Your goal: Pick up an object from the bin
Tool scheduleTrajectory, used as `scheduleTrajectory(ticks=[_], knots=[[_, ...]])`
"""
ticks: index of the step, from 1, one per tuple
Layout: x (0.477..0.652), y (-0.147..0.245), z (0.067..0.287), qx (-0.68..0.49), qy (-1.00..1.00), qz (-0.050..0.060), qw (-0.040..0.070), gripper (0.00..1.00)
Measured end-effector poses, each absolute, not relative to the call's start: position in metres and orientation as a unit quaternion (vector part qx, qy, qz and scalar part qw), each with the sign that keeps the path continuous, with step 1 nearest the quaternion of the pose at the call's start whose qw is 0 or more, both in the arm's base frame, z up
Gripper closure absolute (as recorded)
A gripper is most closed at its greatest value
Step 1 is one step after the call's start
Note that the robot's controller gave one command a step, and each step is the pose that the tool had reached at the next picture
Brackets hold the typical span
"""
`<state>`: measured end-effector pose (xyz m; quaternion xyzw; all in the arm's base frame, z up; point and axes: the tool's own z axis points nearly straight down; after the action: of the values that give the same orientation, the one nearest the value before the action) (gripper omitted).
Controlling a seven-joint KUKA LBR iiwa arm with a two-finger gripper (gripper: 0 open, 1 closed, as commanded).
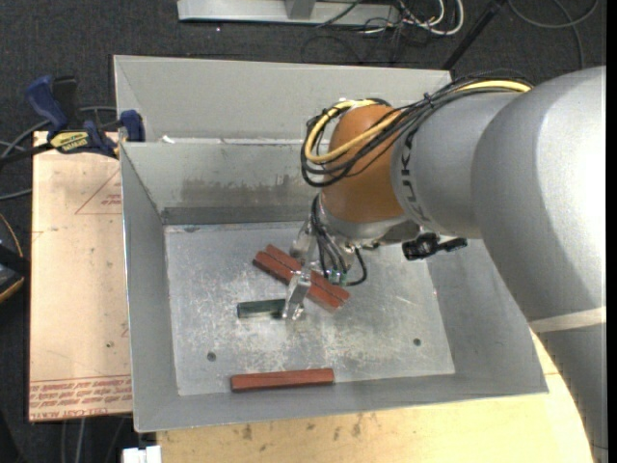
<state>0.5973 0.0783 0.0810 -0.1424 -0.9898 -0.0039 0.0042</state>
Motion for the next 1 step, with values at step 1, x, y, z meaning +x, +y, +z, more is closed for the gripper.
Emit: scheduleTrajectory(ticks=[1], knots=[[0.6009, 0.0766, 0.0864, -0.146, -0.989, -0.004, -0.01, 1.0]])
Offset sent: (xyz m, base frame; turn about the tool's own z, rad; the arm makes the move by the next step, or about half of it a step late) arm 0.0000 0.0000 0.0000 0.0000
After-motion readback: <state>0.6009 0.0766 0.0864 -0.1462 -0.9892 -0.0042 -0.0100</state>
